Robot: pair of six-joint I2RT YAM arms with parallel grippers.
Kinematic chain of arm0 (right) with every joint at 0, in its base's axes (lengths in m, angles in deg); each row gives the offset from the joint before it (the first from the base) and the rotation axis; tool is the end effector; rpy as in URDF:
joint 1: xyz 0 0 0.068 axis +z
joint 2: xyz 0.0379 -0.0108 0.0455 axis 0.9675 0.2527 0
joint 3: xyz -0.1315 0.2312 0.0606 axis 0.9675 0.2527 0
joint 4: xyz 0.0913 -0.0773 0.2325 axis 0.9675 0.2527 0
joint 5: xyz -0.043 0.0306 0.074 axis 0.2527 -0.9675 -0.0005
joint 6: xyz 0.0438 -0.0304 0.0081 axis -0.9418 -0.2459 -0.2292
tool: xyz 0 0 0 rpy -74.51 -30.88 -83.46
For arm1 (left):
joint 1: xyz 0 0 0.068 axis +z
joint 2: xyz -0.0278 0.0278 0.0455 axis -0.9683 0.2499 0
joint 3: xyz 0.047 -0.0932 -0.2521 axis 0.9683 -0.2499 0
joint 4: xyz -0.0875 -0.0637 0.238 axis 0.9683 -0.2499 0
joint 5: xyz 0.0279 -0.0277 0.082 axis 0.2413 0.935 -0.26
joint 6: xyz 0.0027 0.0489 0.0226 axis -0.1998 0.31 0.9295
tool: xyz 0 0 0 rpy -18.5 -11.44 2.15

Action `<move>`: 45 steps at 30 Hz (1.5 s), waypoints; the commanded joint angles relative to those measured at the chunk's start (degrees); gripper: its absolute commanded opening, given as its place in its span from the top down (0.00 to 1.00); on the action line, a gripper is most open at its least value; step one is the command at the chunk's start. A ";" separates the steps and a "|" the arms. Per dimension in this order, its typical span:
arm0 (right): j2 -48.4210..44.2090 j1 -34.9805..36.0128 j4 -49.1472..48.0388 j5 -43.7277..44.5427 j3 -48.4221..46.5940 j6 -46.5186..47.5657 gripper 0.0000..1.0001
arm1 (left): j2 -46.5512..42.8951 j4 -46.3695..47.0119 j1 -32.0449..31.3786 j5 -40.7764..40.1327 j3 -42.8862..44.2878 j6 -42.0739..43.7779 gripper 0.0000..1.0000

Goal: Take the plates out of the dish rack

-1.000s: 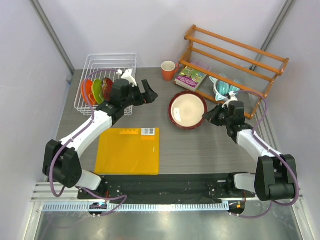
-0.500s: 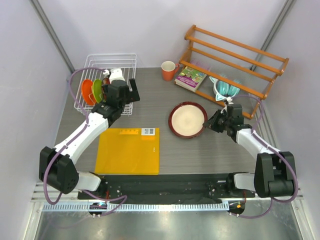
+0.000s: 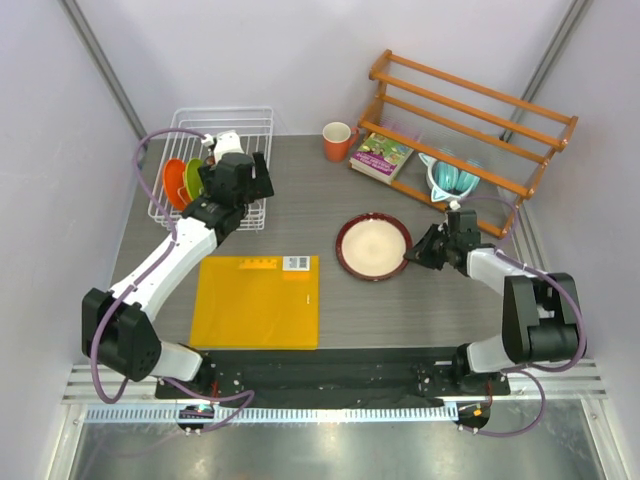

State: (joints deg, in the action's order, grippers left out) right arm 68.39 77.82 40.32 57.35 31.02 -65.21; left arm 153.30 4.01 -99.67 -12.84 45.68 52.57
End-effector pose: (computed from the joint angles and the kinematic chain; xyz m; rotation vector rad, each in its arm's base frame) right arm 0.2639 0.0233 0.1580 0.5129 2.4407 0.6852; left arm 0.3002 -0.1160 0.3310 -0.3102 1.9818 -0.0272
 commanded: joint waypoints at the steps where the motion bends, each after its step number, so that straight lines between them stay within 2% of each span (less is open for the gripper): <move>1: 2.00 -0.08 -1.82 1.64 -4.59 -0.48 0.86 | -1.32 1.17 0.67 -1.33 1.50 1.39 0.01; 3: 2.71 -0.17 -1.20 2.08 -4.94 -0.30 0.79 | -1.58 1.35 0.76 -1.06 1.32 2.18 0.00; 6: 1.74 -0.08 0.11 4.36 -5.47 0.58 0.58 | -0.44 1.00 1.29 -2.11 1.76 3.42 0.00; 9: -0.79 -0.09 2.22 7.17 -6.53 2.86 0.50 | 1.39 1.43 2.25 -4.13 1.93 3.94 0.01; 11: -2.29 -0.08 4.58 9.80 -7.49 4.44 0.40 | 2.80 1.96 3.04 -6.85 2.37 4.47 0.01; 16: -8.52 0.00 8.03 13.16 -8.90 6.99 0.38 | 8.68 3.37 7.61 -7.13 3.77 5.00 0.00; 20: -11.79 0.00 8.73 14.12 -8.73 8.14 0.32 | 11.95 6.09 11.13 -7.38 3.78 3.07 0.00; 24: -11.80 -0.09 9.35 14.91 -8.73 8.76 0.31 | 12.12 11.80 12.36 -5.91 1.58 4.56 0.01; 31: -9.07 -0.08 9.26 13.60 -8.81 8.58 0.31 | 20.38 9.17 15.53 -2.21 8.87 4.03 0.02; 32: -8.81 -0.09 9.35 13.60 -8.81 8.67 0.31 | 21.17 9.17 15.70 -2.21 9.40 3.95 0.10; 37: -8.72 -0.09 9.35 13.69 -8.64 8.76 0.32 | 25.48 8.04 16.93 -1.42 12.91 2.98 0.20; 39: -8.46 -0.09 9.35 13.95 -8.72 8.84 0.33 | 26.45 6.98 17.11 -0.72 13.71 2.63 0.37; 40: -8.28 -0.09 9.26 14.12 -8.64 8.93 0.34 | 27.06 6.72 17.11 -0.54 14.32 2.63 0.50; 42: -7.93 -0.09 9.35 14.30 -8.73 9.02 0.34 | 27.24 5.92 17.11 -0.71 14.68 2.37 0.58; 43: -7.41 -0.09 9.26 14.21 -8.81 9.02 0.33 | 26.98 5.83 17.11 -1.15 14.42 2.10 0.71; 45: -7.05 -0.08 9.26 14.21 -8.81 9.02 0.33 | 26.46 5.75 17.11 -2.03 13.89 2.10 0.86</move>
State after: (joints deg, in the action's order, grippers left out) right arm 60.35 77.82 49.94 70.90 23.89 -57.21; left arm 180.95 9.27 -82.64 -14.26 57.81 55.67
